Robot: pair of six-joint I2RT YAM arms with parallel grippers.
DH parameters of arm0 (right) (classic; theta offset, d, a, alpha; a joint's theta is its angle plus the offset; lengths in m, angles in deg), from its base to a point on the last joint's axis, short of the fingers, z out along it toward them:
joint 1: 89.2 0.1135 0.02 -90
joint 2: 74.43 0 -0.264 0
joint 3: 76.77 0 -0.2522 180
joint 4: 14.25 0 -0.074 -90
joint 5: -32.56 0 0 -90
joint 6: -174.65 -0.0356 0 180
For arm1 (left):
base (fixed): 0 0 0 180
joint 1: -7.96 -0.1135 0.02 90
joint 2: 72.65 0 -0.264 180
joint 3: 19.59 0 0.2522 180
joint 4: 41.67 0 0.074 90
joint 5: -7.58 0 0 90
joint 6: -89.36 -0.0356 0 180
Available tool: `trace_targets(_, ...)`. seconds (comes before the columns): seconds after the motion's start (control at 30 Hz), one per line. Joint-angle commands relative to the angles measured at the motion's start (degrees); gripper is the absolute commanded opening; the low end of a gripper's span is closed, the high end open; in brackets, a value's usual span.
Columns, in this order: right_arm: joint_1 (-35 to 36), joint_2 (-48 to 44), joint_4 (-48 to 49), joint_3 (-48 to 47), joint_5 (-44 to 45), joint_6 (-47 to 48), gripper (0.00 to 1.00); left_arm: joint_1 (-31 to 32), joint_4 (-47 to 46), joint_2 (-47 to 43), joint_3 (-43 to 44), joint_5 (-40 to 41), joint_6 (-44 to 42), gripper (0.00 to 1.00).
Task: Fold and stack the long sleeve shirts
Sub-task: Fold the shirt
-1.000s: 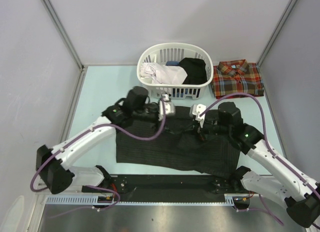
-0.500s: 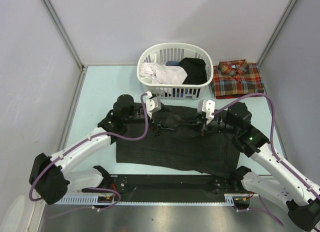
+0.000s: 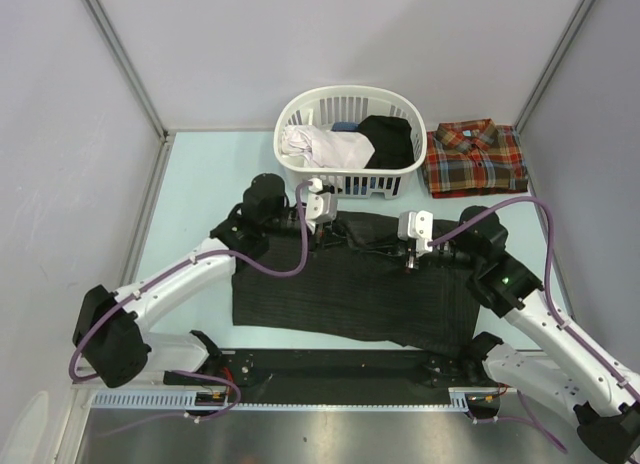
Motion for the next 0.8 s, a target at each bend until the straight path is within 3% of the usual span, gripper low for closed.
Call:
trace_targets(0.0, -2.4, -1.2, -1.2, -0.3, 2.2, 1.9, 0.04, 0.2, 12.2, -3.4, 6.2, -3.5, -5.1, 0.00)
trace_targets(0.07, -3.6, -1.7, -2.0, 0.0, 3.1, 1.7, 0.15, 0.2, 17.0, -5.1, 8.0, -1.8, -8.4, 0.00)
trace_targets(0.13, -4.5, -2.9, -5.9, -0.3, 4.6, 1.9, 0.32, 0.3, 26.4, -5.8, 11.3, -0.3, -11.6, 0.00)
trace_targets(0.17, -4.8, -3.7, -7.7, -0.6, 5.2, 2.5, 0.33, 0.8, 30.0, -5.5, 12.9, 0.4, -14.5, 0.00)
trace_targets(0.27, -6.7, -7.7, -15.4, 0.0, 8.5, 3.4, 0.48, 2.7, 41.7, -3.5, 19.3, 7.2, -18.1, 0.00)
trace_targets(0.3, -8.0, -10.2, -18.9, 0.5, 9.7, 4.7, 0.48, 3.5, 46.4, -3.1, 21.9, 10.4, -19.3, 0.00)
trace_targets(0.37, -9.4, -12.3, -21.7, 1.5, 13.5, 4.8, 0.60, 6.7, 49.6, -3.1, 22.9, 14.2, -21.3, 0.00)
trace_targets(0.4, -10.5, -13.8, -22.4, 1.6, 15.0, 4.7, 0.72, 7.9, 49.9, -3.2, 23.1, 18.5, -21.5, 0.00)
trace_targets(0.5, -13.5, -15.3, -23.2, 2.1, 21.1, 4.4, 0.85, 13.4, 51.1, -2.9, 22.7, 27.9, -21.8, 0.00)
trace_targets(0.67, -20.2, -14.5, -23.2, 2.2, 21.7, 5.7, 0.94, 23.1, 51.0, -2.1, 19.7, 37.6, -20.5, 0.00)
trace_targets(0.77, -25.5, -9.5, -23.2, 1.0, 19.0, 6.8, 0.96, 29.3, 50.4, -3.2, 16.8, 40.5, -21.3, 0.00)
